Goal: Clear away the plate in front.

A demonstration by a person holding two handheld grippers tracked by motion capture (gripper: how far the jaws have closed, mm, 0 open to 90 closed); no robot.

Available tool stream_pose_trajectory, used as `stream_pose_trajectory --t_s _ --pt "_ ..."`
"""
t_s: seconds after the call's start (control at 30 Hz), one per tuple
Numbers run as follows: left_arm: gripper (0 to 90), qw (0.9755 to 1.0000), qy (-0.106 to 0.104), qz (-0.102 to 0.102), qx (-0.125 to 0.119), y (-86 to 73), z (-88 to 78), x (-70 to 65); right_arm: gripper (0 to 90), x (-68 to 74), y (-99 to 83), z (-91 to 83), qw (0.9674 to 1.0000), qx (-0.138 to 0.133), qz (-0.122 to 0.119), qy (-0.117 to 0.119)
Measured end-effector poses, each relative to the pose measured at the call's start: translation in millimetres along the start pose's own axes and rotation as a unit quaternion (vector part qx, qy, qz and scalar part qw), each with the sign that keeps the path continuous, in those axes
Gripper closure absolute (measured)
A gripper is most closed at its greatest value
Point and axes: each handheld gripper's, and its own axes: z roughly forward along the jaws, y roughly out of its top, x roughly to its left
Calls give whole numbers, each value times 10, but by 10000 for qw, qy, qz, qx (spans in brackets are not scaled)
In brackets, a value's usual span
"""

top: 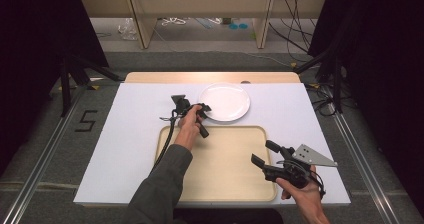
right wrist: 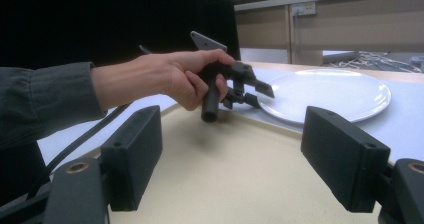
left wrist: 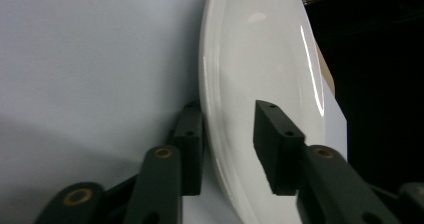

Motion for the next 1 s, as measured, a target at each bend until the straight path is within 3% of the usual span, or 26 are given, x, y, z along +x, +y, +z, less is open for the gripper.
stream_pose_trajectory --t_s 0.1,0.23,0.3,0.37,0.53,0.6,0.63,0.67,0.83,1.0 --pt "793 10000 41 31 18 -4 -9 35 256 -4 2 -10 9999 129 -39 -59" --pt "804 10000 -1 46 -20 -18 -17 46 257 -7 4 -9 9999 119 -53 -56" --pt "808 9999 -29 -16 -141 -39 -9 47 257 -8 -1 0 10000 -10 -17 -12" --pt "811 9999 -20 -52 -97 -38 -16 54 258 -10 -2 2 10000 -43 -2 -28" --pt "832 9989 -206 -319 -279 -68 -5 90 260 -14 6 -12 10000 25 12 -60" --pt "840 9987 -190 -403 -235 -71 -18 92 261 -17 1 -8 10000 3 11 -61" --pt "840 9978 -345 -460 -322 -80 -15 105 261 -17 1 -8 10000 3 11 -61" --pt "848 9975 -340 -507 -367 -86 -19 106 261 -16 4 -12 10000 24 8 -68" --pt "864 9963 -530 -536 -421 -89 -51 71 262 -15 2 -12 10000 -35 57 -52" --pt "865 9954 -565 -629 -447 -102 -73 56 263 -36 -5 -7 9999 -36 32 -91"
